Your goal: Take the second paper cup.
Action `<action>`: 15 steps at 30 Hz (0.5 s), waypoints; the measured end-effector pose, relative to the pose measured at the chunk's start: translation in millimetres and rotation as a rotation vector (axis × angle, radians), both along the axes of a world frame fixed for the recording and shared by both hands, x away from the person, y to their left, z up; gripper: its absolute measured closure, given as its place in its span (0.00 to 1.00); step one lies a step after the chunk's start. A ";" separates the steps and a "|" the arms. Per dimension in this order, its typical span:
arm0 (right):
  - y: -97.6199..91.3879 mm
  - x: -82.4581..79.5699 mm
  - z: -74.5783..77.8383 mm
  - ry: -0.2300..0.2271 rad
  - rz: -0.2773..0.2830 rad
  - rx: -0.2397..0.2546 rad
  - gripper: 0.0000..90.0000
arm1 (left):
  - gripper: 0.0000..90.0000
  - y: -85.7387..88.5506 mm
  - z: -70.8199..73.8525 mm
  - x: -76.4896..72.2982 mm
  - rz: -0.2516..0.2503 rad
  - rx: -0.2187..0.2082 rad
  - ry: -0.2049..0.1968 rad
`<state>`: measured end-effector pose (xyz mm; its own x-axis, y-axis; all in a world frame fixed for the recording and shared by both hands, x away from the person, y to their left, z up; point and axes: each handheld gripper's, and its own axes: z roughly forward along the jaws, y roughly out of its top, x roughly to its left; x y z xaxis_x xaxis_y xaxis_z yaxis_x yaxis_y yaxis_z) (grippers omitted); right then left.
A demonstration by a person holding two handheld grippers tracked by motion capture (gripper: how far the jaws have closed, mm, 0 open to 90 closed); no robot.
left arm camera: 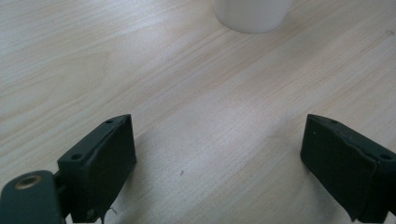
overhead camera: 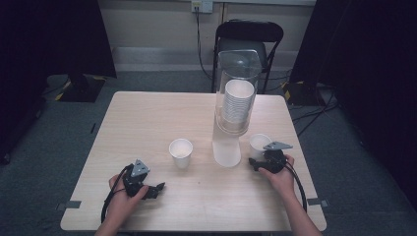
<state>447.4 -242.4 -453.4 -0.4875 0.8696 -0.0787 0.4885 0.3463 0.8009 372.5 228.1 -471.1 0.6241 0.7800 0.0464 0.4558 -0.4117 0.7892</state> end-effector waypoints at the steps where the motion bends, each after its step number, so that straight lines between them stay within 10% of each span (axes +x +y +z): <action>1: -0.4 0.0 -0.1 -0.001 0.001 -0.002 0.28 | 0.11 0.0 0.0 0.0 0.000 0.000 0.000; 15: -1.7 -4.3 -0.3 0.000 -0.015 -0.010 0.22 | 0.11 -0.2 -0.1 -0.2 0.003 -0.003 0.002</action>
